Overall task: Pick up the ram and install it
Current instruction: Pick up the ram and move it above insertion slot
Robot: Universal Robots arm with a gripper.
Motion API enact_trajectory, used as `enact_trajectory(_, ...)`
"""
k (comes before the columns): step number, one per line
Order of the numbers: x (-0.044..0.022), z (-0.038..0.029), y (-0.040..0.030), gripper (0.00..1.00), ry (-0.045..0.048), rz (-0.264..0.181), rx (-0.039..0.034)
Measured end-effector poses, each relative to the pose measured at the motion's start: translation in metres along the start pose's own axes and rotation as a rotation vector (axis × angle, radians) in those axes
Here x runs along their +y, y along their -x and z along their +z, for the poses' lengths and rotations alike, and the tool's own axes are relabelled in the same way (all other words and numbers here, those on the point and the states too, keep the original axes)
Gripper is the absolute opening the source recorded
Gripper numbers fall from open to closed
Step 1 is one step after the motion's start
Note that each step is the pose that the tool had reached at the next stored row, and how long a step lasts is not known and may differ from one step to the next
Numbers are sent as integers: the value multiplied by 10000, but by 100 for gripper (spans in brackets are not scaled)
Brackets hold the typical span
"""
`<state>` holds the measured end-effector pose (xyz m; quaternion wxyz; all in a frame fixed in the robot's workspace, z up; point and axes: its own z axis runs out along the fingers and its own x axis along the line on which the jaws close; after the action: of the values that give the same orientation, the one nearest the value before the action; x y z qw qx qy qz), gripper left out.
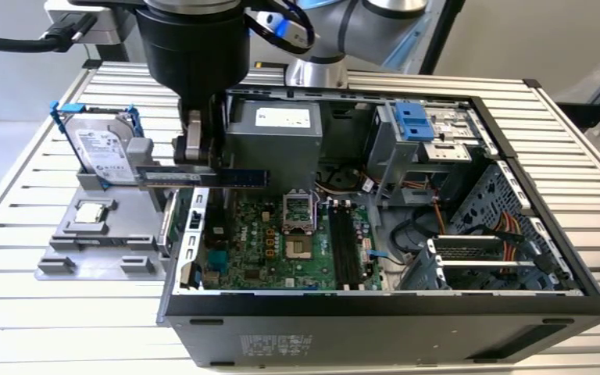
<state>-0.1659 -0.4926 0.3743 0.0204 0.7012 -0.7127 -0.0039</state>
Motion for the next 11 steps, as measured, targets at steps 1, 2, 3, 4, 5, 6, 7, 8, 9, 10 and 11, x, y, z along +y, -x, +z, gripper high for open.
enact_trajectory(1, -12, -1, 0, 0, 1, 0, 1)
enact_trajectory(2, -25, -1, 0, 0, 1, 0, 1)
enact_trajectory(3, -40, -2, 0, 0, 0, 0, 1)
enact_trajectory(4, -56, -2, 1, 0, 1, 0, 0)
enact_trajectory(5, -72, -3, 1, 0, 0, 0, 0)
enact_trajectory(6, -86, -3, 1, 0, 1, -1, 1)
enact_trajectory(7, -100, -4, 1, 0, 1, -2, 1)
enact_trajectory(8, -114, -4, 2, 0, 1, -3, 1)
enact_trajectory(9, -128, -5, 2, 0, 1, -5, 0)
enact_trajectory(10, -142, -5, 2, 0, 1, -5, 1)
enact_trajectory(11, -156, -6, 2, 0, 1, -5, 1)
